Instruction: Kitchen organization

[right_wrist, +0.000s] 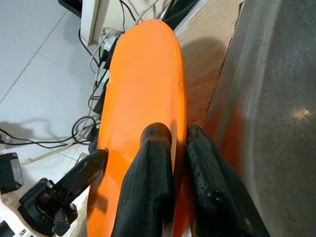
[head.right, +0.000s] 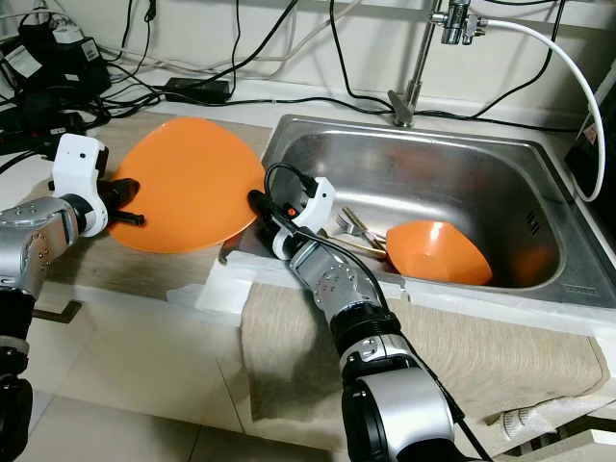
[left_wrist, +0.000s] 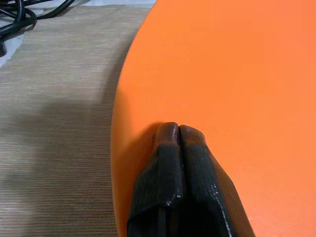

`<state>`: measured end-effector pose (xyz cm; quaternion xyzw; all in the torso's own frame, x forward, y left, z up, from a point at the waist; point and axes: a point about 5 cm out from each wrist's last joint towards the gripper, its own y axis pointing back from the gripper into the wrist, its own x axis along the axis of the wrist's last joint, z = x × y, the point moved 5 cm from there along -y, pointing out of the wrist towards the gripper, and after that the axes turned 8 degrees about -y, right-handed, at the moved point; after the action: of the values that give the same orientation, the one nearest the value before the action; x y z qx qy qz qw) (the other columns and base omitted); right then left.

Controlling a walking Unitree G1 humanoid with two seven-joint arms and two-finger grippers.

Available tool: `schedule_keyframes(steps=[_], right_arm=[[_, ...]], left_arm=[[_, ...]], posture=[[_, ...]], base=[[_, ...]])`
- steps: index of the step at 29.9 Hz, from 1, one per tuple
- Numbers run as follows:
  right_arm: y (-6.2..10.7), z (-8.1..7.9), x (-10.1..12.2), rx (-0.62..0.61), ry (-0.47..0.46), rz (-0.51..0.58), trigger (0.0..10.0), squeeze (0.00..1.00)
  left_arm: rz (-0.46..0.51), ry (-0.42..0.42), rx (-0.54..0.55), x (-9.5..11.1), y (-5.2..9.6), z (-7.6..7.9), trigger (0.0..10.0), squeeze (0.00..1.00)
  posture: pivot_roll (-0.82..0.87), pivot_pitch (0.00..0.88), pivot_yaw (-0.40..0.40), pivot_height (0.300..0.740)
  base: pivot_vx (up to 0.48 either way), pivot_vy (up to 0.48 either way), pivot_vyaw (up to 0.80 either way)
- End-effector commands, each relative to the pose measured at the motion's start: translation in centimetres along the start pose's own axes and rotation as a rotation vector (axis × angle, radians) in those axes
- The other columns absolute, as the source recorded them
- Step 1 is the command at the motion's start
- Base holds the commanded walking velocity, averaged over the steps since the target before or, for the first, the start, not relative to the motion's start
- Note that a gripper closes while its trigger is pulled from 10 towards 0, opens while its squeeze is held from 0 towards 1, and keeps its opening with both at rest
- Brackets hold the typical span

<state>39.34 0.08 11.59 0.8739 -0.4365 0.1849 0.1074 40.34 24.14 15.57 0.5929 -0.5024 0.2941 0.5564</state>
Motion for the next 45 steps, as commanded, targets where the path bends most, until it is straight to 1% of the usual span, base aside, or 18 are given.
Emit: schedule_keyframes(steps=[1, 13, 14, 45], right_arm=[[-3.8, -9.0, -7.8, 0.156, 0.410, -0.240, 0.0, 0.00], [-3.8, -9.0, -7.8, 0.156, 0.410, -0.240, 0.0, 0.00], [-3.3, -6.9, -4.1, 0.076, 0.609, -0.072, 0.0, 0.61], [-3.3, -6.9, -4.1, 0.076, 0.609, -0.072, 0.0, 0.61]], left_arm=[[-0.133, 0.024, 0.027, -3.6, 0.1, -0.6, 10.0, 0.00], [-0.133, 0.024, 0.027, -3.6, 0.1, -0.6, 10.0, 0.00], [0.114, -0.020, 0.154, -0.8, 0.2, 0.9, 10.0, 0.00], [0.114, -0.020, 0.154, -0.8, 0.2, 0.9, 10.0, 0.00]], posture=[[0.10, 0.000, 0.000, 0.740], [0.10, 0.000, 0.000, 0.740], [0.08, 0.000, -0.008, 0.740], [0.08, 0.000, -0.008, 0.740]], base=[[0.000, 0.000, 0.00], [0.000, 0.000, 0.00], [0.000, 0.000, 0.00], [0.000, 0.000, 0.00]])
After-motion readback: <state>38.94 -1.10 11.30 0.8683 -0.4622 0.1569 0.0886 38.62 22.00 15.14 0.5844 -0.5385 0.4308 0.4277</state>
